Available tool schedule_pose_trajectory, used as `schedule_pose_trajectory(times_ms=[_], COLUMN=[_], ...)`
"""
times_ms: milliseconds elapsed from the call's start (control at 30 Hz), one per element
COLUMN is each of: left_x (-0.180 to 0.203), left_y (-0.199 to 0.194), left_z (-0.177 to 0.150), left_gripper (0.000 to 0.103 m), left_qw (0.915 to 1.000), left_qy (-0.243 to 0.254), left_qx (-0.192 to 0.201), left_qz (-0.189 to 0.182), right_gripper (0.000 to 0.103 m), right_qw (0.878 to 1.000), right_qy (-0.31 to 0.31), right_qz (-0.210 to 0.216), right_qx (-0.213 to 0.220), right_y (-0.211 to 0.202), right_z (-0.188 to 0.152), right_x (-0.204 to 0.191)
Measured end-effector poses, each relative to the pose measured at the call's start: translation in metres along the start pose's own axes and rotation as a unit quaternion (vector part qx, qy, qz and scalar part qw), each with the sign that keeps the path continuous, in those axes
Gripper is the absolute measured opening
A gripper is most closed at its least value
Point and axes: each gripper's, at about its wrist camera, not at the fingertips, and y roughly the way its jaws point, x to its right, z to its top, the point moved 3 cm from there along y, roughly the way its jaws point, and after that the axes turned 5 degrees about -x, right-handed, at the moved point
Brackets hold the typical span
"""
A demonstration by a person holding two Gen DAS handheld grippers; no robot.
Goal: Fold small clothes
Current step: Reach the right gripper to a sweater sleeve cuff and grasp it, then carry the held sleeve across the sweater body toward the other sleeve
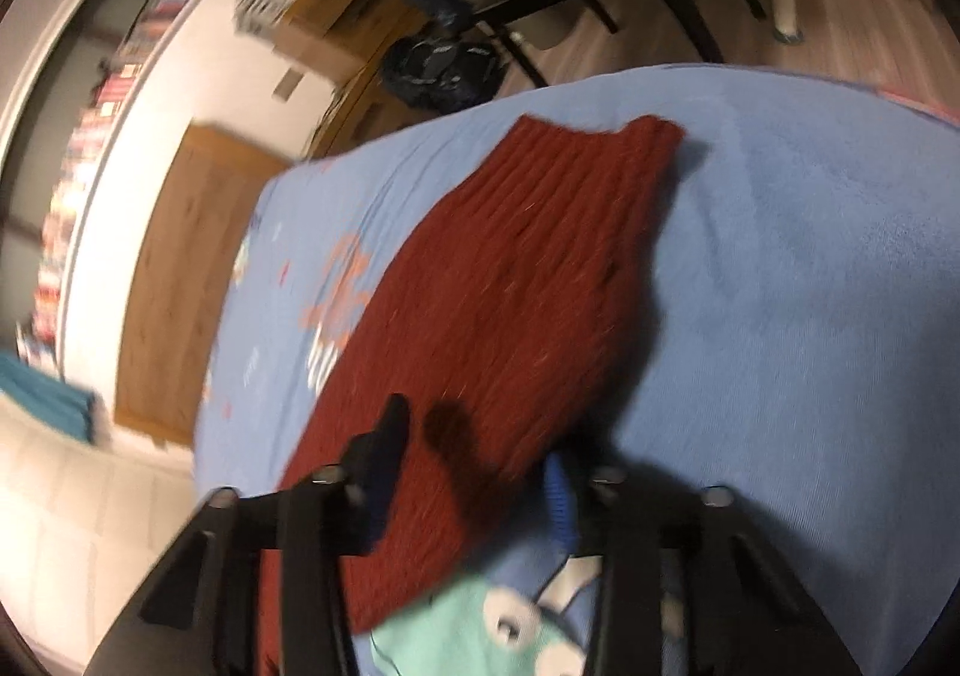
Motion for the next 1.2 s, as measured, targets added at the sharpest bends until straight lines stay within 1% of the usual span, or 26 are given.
schedule_pose_trajectory(times_ms=[33, 67, 100, 167, 233, 333, 500, 633, 800, 900, 933, 1100, 1200], left_x=[0.0, -0.002, -0.002, -0.005, -0.007, -0.011, -0.017, -0.026, -0.04, -0.052, -0.056, -0.075, -0.088], left_y=[0.001, 0.001, 0.001, 0.0, -0.001, 0.0, 0.006, 0.011, 0.009, 0.007, 0.006, 0.007, 0.008], left_z=[0.001, 0.001, 0.002, 0.003, 0.005, 0.007, 0.007, 0.004, 0.002, 0.002, 0.002, 0.0, -0.002], left_gripper=[0.102, 0.102, 0.102, 0.102, 0.102, 0.102, 0.102, 0.102, 0.102, 0.102, 0.102, 0.102, 0.102], left_qw=[1.0, 1.0, 1.0, 0.9999, 0.9997, 0.9994, 0.9986, 0.9974, 0.9966, 0.9969, 0.9968, 0.9958, 0.9954], left_qy=[-0.002, -0.003, -0.004, -0.011, -0.019, -0.028, -0.031, -0.033, -0.037, -0.039, -0.04, -0.053, -0.061], left_qx=[-0.001, -0.001, 0.001, 0.006, 0.012, 0.011, -0.012, -0.025, -0.02, -0.013, -0.012, -0.011, -0.011], left_qz=[0.0, 0.001, 0.002, -0.003, -0.009, -0.02, -0.04, -0.059, -0.071, -0.067, -0.068, -0.074, -0.073], right_gripper=[0.021, 0.015, 0.012, 0.011, 0.01, 0.01, 0.009, 0.009, 0.009, 0.009, 0.009, 0.009, 0.009], right_qw=[1.0, 1.0, 1.0, 1.0, 1.0, 0.999, 0.996, 0.992, 0.983, 0.974, 0.972, 0.955, 0.944], right_qy=[0.007, 0.017, 0.022, 0.021, 0.006, -0.01, -0.031, -0.055, -0.086, -0.097, -0.098, -0.124, -0.142], right_qz=[0.003, 0.009, 0.013, 0.02, 0.027, 0.043, 0.079, 0.102, 0.133, 0.158, 0.163, 0.185, 0.191], right_qx=[0.002, 0.002, 0.0, -0.004, -0.006, -0.007, -0.018, -0.046, -0.093, -0.13, -0.138, -0.197, -0.23], right_y=[0.0, 0.0, 0.001, -0.001, -0.003, -0.004, -0.005, 0.001, 0.024, 0.044, 0.047, 0.078, 0.095], right_z=[0.0, 0.005, 0.006, 0.009, 0.009, 0.009, 0.002, -0.02, -0.067, -0.111, -0.12, -0.197, -0.244], right_x=[0.002, 0.005, 0.007, 0.004, -0.007, -0.028, -0.069, -0.116, -0.177, -0.216, -0.223, -0.279, -0.311])
